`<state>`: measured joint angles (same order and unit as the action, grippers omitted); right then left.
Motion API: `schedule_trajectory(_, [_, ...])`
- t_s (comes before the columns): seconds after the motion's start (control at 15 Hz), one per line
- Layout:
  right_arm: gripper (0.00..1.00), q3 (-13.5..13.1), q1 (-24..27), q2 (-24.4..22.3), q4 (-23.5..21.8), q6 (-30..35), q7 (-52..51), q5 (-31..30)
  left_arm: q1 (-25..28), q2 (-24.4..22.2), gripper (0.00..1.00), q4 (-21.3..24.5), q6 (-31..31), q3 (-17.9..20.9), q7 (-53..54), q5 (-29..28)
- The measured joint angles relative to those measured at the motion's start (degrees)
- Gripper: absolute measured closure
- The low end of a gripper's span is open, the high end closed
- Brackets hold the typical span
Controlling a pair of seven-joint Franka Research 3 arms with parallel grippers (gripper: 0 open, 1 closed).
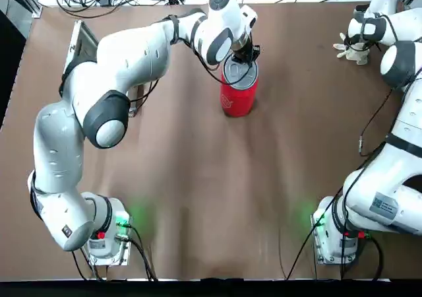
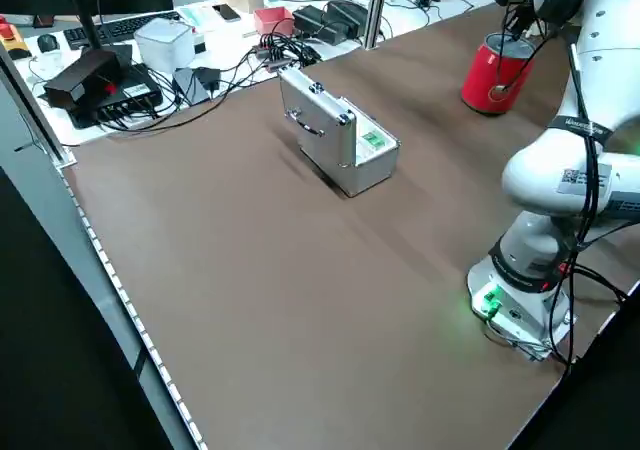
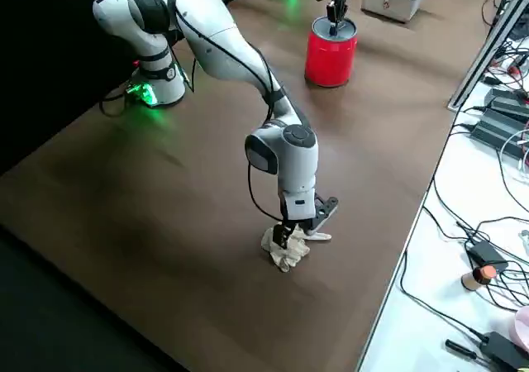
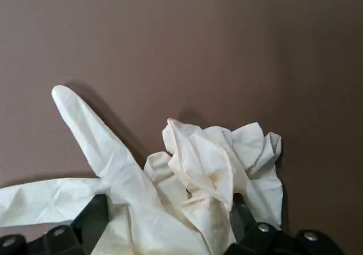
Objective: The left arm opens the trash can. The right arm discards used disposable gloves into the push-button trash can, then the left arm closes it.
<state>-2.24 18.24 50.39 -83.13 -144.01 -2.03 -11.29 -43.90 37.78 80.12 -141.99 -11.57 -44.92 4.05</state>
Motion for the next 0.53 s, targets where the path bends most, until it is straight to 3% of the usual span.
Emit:
schedule_trajectory(0.2, [0.07, 0.00, 0.00, 0.07, 0.04, -0.26, 0.00, 0.00, -0.27, 0.11, 0.99, -0.01, -0.01, 0.00, -0.15, -0.20])
schedule_trajectory(0.33, [0.22, 0.00, 0.00, 0.09, 0.04, -0.28, 0.08, 0.00, -0.36, 0.12, 0.99, -0.01, -0.01, 0.00, -0.20, -0.26])
schedule_trajectory(0.53, [0.23, 0.00, 0.00, 0.13, 0.04, -0.30, 0.09, 0.00, -0.47, 0.15, 0.99, -0.01, -0.02, 0.00, -0.29, -0.47])
